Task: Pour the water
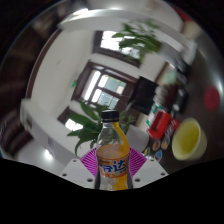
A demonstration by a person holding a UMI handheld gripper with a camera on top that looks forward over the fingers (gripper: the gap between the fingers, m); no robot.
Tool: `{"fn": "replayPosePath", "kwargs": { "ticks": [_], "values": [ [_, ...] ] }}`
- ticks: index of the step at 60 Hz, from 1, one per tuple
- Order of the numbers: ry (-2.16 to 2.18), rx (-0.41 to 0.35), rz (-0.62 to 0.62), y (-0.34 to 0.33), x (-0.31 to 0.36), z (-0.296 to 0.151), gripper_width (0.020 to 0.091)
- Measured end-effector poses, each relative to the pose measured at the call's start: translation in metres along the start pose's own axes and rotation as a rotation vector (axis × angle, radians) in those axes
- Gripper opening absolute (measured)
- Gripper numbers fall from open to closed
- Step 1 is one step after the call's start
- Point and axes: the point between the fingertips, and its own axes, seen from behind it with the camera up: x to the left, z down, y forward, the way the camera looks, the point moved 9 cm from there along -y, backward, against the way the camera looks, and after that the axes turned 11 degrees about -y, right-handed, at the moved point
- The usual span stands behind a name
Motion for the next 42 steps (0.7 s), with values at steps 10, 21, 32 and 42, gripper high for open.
{"fn": "replayPosePath", "kwargs": {
  "ticks": [10,21,32,42],
  "values": [
    [-0.584,0.042,0.022,0.024,0.021,-0.049,0.0373],
    [-0.992,0.017,0.209,0.042,-0.015,-0.123,0.0374],
    [-1.114,-0.037,0.425,0.021,-0.074,-0.182,0.0375],
    [-1.142,-0.012,0.492,0.027,-0.135,-0.197,0.0374]
  ]
}}
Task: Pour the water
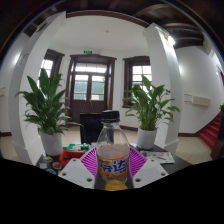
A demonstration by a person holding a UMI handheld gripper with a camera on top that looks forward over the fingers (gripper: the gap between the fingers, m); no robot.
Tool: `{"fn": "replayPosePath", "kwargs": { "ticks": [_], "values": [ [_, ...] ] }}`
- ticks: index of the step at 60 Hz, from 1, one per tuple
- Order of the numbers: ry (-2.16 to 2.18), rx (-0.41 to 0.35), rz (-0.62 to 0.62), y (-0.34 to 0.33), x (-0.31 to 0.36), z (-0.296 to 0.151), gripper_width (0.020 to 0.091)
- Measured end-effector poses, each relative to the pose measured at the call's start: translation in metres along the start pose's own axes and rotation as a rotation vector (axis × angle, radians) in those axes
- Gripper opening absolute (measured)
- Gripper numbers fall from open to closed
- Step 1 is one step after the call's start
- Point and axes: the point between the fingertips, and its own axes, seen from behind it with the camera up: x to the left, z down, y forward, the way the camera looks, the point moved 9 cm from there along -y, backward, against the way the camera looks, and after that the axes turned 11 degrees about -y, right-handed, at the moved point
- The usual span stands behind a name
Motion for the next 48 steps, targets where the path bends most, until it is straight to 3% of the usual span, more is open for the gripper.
{"fn": "replayPosePath", "kwargs": {
  "ticks": [18,20,28,39,42,44,48],
  "values": [
    [0.022,0.039,0.014,0.025,-0.011,0.087,0.0390],
    [0.031,-0.006,0.019,0.025,-0.014,0.081,0.0389],
    [0.044,-0.014,0.016,0.026,-0.013,0.084,0.0388],
    [0.089,-0.010,0.012,0.022,-0.019,0.085,0.0521],
    [0.096,0.005,0.007,0.022,-0.020,0.088,0.0606],
    [0.095,0.020,-0.008,0.022,-0.018,0.090,0.0755],
    [0.085,0.041,-0.045,0.021,-0.014,0.097,0.0789]
  ]
}}
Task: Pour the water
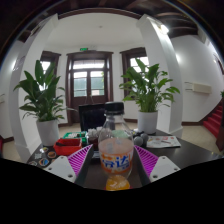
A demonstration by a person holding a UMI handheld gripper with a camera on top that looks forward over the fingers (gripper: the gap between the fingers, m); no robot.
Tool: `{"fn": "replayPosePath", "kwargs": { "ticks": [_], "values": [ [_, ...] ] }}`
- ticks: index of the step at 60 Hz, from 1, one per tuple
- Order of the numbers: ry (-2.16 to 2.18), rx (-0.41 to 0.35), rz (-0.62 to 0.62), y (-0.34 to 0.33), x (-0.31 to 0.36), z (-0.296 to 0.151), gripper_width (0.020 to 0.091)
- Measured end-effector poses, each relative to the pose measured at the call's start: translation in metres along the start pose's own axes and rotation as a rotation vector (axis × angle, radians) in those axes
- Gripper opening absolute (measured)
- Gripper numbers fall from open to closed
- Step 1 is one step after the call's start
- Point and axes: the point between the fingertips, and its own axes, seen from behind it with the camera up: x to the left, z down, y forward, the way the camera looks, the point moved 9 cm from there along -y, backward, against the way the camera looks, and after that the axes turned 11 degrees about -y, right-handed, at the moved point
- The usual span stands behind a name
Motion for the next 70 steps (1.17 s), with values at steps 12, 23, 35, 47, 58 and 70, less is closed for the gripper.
{"fn": "replayPosePath", "kwargs": {
  "ticks": [12,23,35,47,58,70],
  "values": [
    [-0.042,0.034,-0.051,-0.033,0.008,0.016,0.0788],
    [-0.085,0.035,-0.087,-0.091,0.009,0.021,0.0800],
    [-0.114,0.024,-0.080,-0.171,-0.006,0.011,0.0801],
    [-0.096,-0.015,-0.081,-0.232,-0.017,-0.018,0.0798],
    [-0.063,-0.078,-0.118,-0.268,-0.015,-0.039,0.0799],
    [-0.060,-0.075,-0.113,-0.280,-0.018,-0.039,0.0791]
  ]
}}
